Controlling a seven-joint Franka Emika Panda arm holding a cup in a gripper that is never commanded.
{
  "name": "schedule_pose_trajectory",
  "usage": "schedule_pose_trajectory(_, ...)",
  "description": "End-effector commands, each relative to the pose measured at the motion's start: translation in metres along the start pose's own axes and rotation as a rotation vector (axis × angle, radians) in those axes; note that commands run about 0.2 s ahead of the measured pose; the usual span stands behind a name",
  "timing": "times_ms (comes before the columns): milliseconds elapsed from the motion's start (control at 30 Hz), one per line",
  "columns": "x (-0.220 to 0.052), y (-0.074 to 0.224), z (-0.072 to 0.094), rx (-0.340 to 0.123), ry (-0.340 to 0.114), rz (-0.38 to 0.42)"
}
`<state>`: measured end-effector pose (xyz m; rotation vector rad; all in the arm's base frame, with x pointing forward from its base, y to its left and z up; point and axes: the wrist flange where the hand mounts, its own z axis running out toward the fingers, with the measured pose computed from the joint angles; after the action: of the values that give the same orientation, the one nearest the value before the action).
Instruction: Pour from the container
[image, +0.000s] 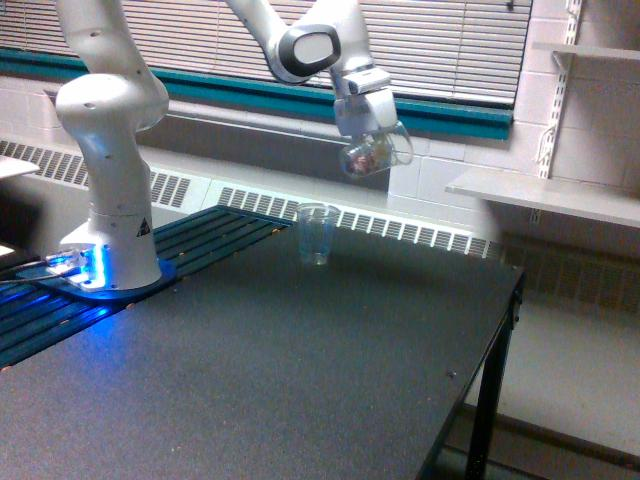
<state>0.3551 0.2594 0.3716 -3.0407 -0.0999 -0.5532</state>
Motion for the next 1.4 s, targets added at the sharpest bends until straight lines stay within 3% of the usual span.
schedule_pose_trajectory(33,-0.024,-0.009,-0.007,0.003,0.002,-0.065)
schedule_pose_trajectory(700,-0.090,0.009,-0.003,-0.026,-0.063,-0.098)
schedule_pose_trajectory(1400,-0.137,0.021,0.014,-0.081,-0.177,-0.135)
